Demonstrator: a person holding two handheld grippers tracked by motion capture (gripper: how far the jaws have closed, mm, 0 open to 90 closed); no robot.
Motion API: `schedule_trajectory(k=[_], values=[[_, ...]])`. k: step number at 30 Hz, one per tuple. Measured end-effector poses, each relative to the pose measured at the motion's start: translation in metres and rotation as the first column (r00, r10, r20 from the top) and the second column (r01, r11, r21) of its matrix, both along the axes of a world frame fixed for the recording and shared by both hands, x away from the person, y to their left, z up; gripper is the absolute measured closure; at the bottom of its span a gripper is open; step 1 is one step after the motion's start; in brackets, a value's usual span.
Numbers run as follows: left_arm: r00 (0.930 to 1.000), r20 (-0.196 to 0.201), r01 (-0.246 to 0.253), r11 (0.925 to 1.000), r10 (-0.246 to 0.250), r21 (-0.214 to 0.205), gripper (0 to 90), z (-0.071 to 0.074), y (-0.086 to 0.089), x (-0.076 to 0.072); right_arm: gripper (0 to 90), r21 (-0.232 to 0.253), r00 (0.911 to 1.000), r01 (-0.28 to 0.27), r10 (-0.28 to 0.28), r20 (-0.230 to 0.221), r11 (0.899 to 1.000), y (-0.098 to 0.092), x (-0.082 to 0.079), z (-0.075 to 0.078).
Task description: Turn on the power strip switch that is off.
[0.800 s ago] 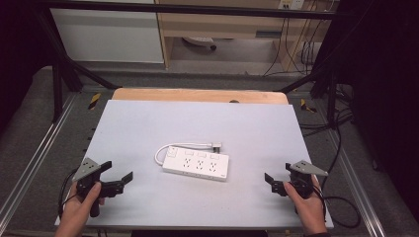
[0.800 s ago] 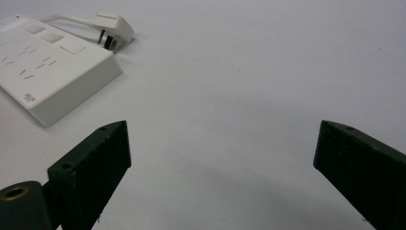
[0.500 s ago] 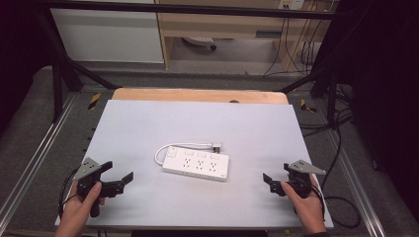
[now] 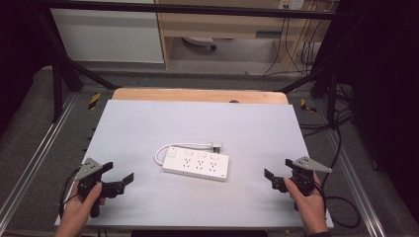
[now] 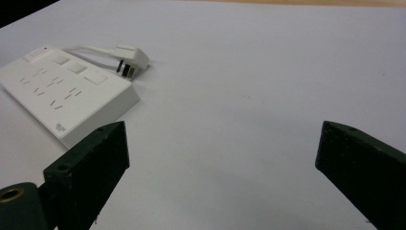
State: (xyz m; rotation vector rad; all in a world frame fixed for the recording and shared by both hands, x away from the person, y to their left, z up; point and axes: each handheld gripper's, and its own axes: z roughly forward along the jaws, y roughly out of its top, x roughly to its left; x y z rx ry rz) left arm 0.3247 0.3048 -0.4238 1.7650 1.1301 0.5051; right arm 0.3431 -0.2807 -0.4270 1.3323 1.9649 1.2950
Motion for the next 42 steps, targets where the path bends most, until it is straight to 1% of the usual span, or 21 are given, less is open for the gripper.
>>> schedule_trajectory(k=[2,5,8,10,16,20,27,28,34,39,42], values=[[1.0,-0.001,-0.002,1.0,0.002,0.002,6.3,0.0,0.0,0.0,4.9,0.003,0.9998,0.008,-0.008,0.021,1.0,-0.001,0.001,0.005],[1.0,-0.005,-0.002,1.0,0.002,-0.001,6.3,-0.001,0.0,0.0,5.1,0.007,0.9993,0.015,-0.015,0.035,1.0,-0.002,0.004,0.011],[1.0,-0.004,-0.004,1.0,0.004,0.002,6.3,0.0,0.0,0.0,5.0,0.025,0.999,0.016,-0.017,0.041,1.0,-0.002,0.006,0.016],[1.0,-0.005,-0.005,1.0,0.005,0.001,6.3,-0.001,0.0,0.0,4.4,0.042,0.9992,0.01,-0.012,0.037,0.999,-0.002,0.007,0.018],[0.9999,-0.009,-0.006,1.0,0.006,0.002,6.3,-0.001,0.0,0.0,4.4,0.053,0.9987,0.018,-0.021,0.046,0.998,-0.001,0.009,0.024],[0.9999,-0.009,-0.007,1.0,0.008,0.006,6.3,-0.001,0.0,0.0,4.3,0.077,0.999,0.017,-0.02,0.041,0.997,-0.001,0.011,0.028],[0.9999,-0.008,-0.007,0.9999,0.007,0.008,6.3,-0.001,0.0,0.0,4.9,0.07,0.9988,0.007,-0.01,0.048,0.998,0.006,0.016,0.033],[0.9999,-0.008,-0.007,0.9999,0.007,0.008,6.3,-0.001,0.0,0.0,4.9,0.059,0.9986,0.006,-0.009,0.052,0.998,0.01,0.018,0.036],[1.0,-0.008,-0.005,0.9999,0.005,0.009,6.3,-0.001,-0.001,0.0,4.7,0.038,0.9979,-0.007,0.004,0.064,0.999,0.02,0.023,0.041],[1.0,-0.008,-0.006,1.0,0.006,0.007,6.3,-0.001,-0.001,-0.001,5.2,0.01,0.9964,-0.016,0.015,0.083,1.0,0.029,0.027,0.045],[1.0,-0.007,-0.006,1.0,0.006,0.007,6.3,-0.001,-0.001,-0.001,5.2,0.004,0.9965,-0.024,0.023,0.08,1.0,0.034,0.029,0.047]])
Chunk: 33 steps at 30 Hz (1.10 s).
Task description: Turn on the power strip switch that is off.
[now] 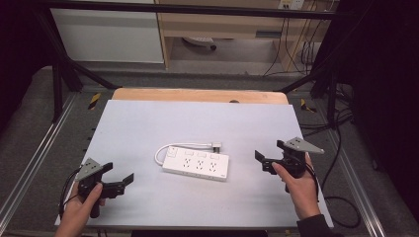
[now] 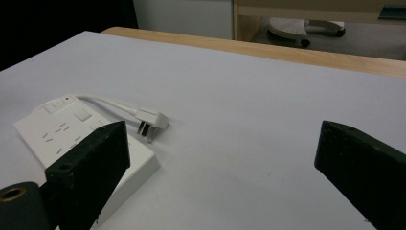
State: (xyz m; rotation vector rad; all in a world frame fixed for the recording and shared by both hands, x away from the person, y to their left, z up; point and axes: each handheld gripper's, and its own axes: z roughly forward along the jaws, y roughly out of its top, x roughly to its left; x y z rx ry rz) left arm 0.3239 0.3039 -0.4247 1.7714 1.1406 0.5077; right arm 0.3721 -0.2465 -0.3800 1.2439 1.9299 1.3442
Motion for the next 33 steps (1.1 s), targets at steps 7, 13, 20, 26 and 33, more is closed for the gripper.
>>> schedule_trajectory(k=[7,13,20,26,33], values=[[1.0,0.001,0.002,1.0,-0.002,0.004,6.3,0.0,0.0,0.0,4.2,-0.008,0.9997,-0.026,0.026,0.001,1.0,0.009,0.006,0.008],[1.0,0.002,0.003,1.0,-0.003,0.005,6.3,0.0,0.0,0.0,3.5,-0.014,0.9989,-0.048,0.048,-0.002,0.999,0.015,0.009,0.011],[1.0,0.002,0.004,1.0,-0.004,0.007,6.3,0.0,0.0,-0.001,3.5,-0.019,0.9976,-0.068,0.069,0.005,0.997,0.024,0.014,0.018],[1.0,0.002,0.007,1.0,-0.007,0.005,6.3,0.0,0.0,-0.001,3.9,-0.02,0.997,-0.077,0.077,0.009,0.997,0.032,0.019,0.022],[1.0,0.002,0.009,0.9999,-0.009,0.009,6.3,0.001,0.0,-0.001,3.8,-0.029,0.9959,-0.09,0.09,0.006,0.996,0.041,0.024,0.025]])
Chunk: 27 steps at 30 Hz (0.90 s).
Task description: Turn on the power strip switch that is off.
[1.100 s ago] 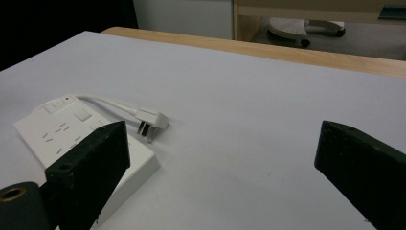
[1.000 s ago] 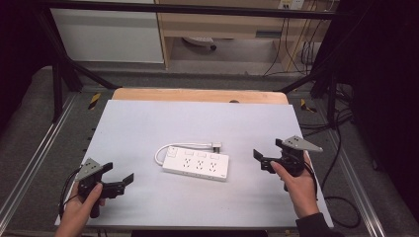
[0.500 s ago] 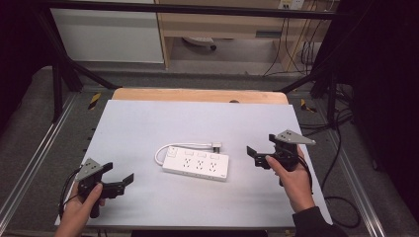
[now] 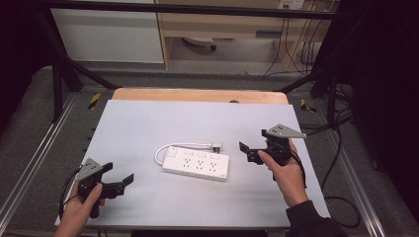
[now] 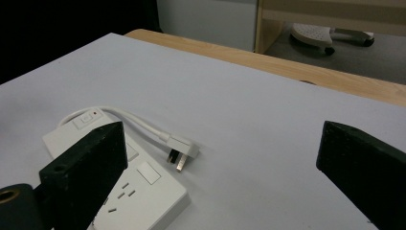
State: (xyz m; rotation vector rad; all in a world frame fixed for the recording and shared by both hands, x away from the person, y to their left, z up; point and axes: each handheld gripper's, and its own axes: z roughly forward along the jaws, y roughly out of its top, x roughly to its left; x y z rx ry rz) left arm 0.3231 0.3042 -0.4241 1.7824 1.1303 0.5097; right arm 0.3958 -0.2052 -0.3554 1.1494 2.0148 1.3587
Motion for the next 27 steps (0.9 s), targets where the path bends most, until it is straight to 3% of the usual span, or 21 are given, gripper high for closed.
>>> schedule_trajectory(k=[13,27], values=[[1.0,0.001,0.001,1.0,-0.001,0.001,6.3,0.0,0.0,0.0,3.3,0.004,0.9999,-0.008,0.008,0.006,1.0,0.007,0.006,0.006],[1.0,0.001,0.001,1.0,-0.001,0.002,6.3,0.0,0.0,0.0,4.1,0.041,0.9989,-0.047,0.046,0.004,0.998,0.019,0.013,0.004]])
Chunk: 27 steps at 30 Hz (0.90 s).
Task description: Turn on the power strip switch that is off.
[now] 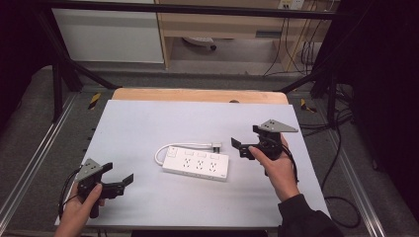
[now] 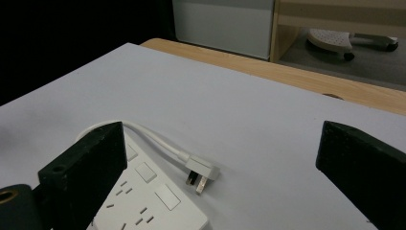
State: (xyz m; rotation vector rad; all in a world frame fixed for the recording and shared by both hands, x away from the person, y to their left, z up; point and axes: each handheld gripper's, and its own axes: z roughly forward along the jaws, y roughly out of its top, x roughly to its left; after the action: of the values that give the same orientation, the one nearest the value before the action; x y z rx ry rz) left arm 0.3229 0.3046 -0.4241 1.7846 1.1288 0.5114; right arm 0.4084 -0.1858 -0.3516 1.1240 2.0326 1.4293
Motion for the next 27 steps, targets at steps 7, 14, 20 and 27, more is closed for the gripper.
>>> schedule_trajectory(k=[7,14,20,27], values=[[1.0,0.0,0.0,1.0,0.0,0.002,6.3,0.0,0.0,0.0,9.2,0.011,0.9997,-0.024,0.024,0.01,1.0,0.007,0.002,-0.001],[1.0,0.001,0.0,1.0,0.0,0.003,6.3,0.0,0.0,0.0,20.5,0.014,0.9987,-0.04,0.039,0.033,0.999,0.015,0.003,-0.001],[1.0,0.0,0.001,1.0,-0.001,0.003,6.3,0.0,0.0,0.0,32.5,0.012,0.9977,-0.052,0.052,0.045,0.999,0.02,0.004,-0.001],[1.0,-0.001,0.003,1.0,-0.003,0.005,6.3,0.0,0.0,0.0,42.9,0.014,0.9973,-0.056,0.056,0.048,0.998,0.026,0.006,-0.004]])
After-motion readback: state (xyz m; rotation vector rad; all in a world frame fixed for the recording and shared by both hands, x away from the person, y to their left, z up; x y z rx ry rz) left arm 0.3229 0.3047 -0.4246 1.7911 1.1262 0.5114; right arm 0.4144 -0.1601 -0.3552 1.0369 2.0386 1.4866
